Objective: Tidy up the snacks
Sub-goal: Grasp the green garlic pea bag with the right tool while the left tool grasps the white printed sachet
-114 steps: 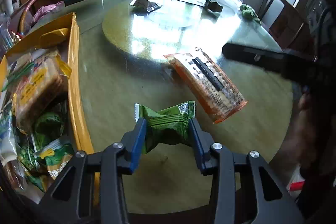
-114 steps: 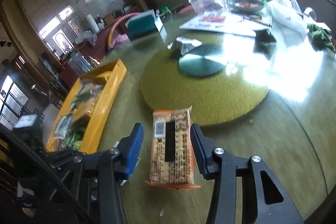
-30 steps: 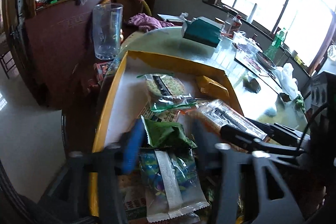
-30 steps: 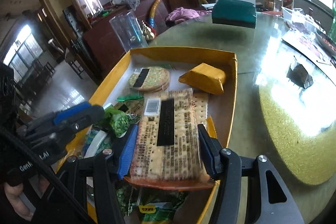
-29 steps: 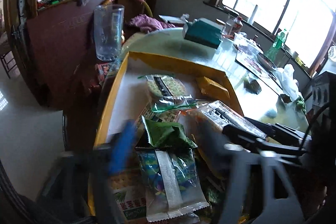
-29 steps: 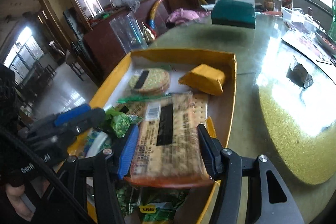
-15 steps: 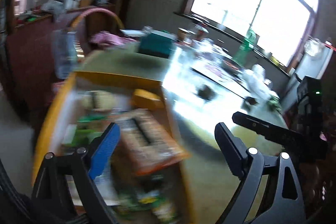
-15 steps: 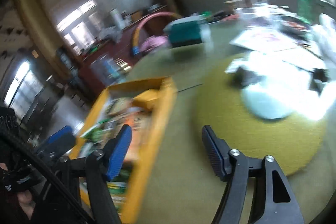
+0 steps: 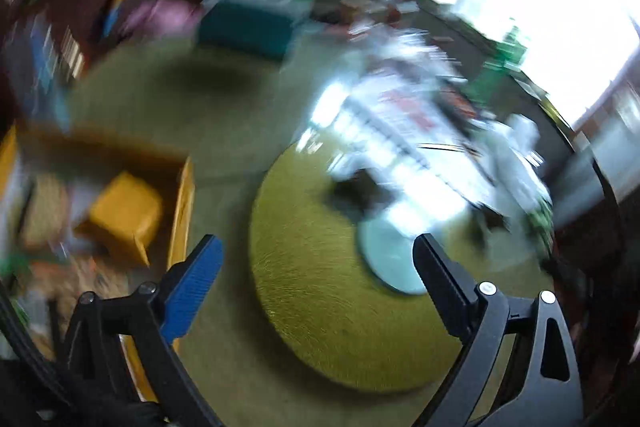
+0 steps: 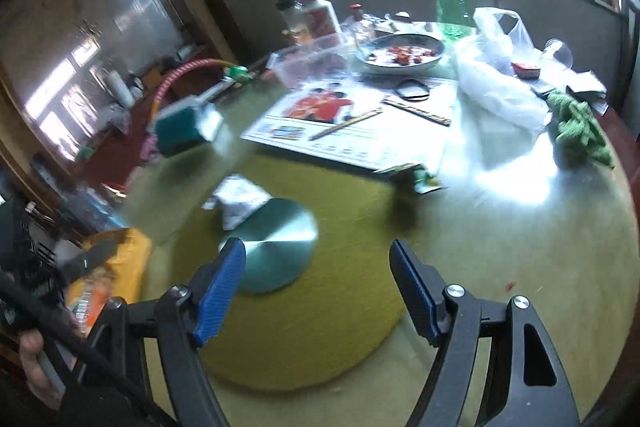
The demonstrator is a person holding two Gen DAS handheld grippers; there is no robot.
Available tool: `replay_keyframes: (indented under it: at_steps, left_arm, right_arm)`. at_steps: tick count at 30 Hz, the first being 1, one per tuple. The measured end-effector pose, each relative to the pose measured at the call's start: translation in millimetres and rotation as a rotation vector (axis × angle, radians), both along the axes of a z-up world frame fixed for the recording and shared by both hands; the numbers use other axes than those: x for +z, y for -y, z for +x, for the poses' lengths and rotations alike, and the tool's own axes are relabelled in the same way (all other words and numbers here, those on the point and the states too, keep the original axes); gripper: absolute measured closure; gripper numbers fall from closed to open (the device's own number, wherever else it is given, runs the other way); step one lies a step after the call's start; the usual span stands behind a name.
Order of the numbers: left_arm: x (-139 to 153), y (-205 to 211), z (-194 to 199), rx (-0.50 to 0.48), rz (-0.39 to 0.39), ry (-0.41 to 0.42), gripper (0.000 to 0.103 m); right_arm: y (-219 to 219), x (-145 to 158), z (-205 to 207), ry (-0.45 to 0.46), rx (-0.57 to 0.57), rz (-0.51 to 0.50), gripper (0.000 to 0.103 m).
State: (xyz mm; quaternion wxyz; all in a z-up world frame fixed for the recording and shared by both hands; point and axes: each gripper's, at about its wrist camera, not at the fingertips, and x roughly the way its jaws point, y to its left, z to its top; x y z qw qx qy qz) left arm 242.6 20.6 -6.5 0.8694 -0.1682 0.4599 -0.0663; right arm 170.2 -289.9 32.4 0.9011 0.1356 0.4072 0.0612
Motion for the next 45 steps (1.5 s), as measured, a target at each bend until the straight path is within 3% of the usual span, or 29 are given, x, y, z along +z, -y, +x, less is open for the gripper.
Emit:
replay_keyframes:
  at_steps: [2,4,7,14,22,27,30,32,34,36,38,40,42,45]
  left_arm:
    - [-10,-7,0,0.011,-0.008,-0.014,0.011]
    - [-3,-4,-23,0.0,0.082,0.092,0.011]
    - [11,8,-49,-0.098,0.194,0.215,0.01]
    - [18,29,-64,-0.191,0.265,0.242,0.01]
    - [26,58,-88,-0.27,0.306,0.281,0.01]
    - [42,95,-110,-0.346,0.263,0.312,0.01]
    - [66,129,-120,-0.409,0.241,0.369,0.01]
    - [88,146,-112,-0.433,0.195,0.377,0.01]
    - [105,153,-92,-0.396,0.145,0.37,0.01]
    - [110,155,-56,-0.372,0.099,0.31,0.01]
    - [104,155,-24,-0.337,0.145,0.274,0.01]
    - [86,151,10,-0.303,0.246,0.249,0.01]
    - [63,142,33,-0.286,0.293,0.208,0.01]
    - [18,115,66,-0.231,0.271,0.11,0.01]
  right_arm:
    - [1,-19,6,-0.048,0.005,-0.002,0.029]
    - [1,-31,1,-0.046,0.01,0.032,0.029]
    - [0,-34,-13,-0.007,0.01,0.101,0.029]
    - [7,-29,-17,0.013,0.005,0.137,0.029]
    - [7,-21,-27,0.042,0.01,0.133,0.029]
    - [8,-17,-41,0.039,0.004,0.126,0.029]
    - [14,-8,-49,0.048,-0.013,0.109,0.029]
    - [20,-2,-53,0.059,-0.031,0.1,0.029]
    - [31,6,-54,0.072,-0.047,0.089,0.029]
    - [39,11,-51,0.071,-0.061,0.079,0.029]
    - [48,14,-38,0.052,-0.067,0.074,0.029]
    - [53,17,-17,0.034,-0.054,0.058,0.029]
    - [54,12,10,0.011,-0.051,0.024,0.029]
    - [55,-8,45,-0.027,-0.057,0.011,0.029]
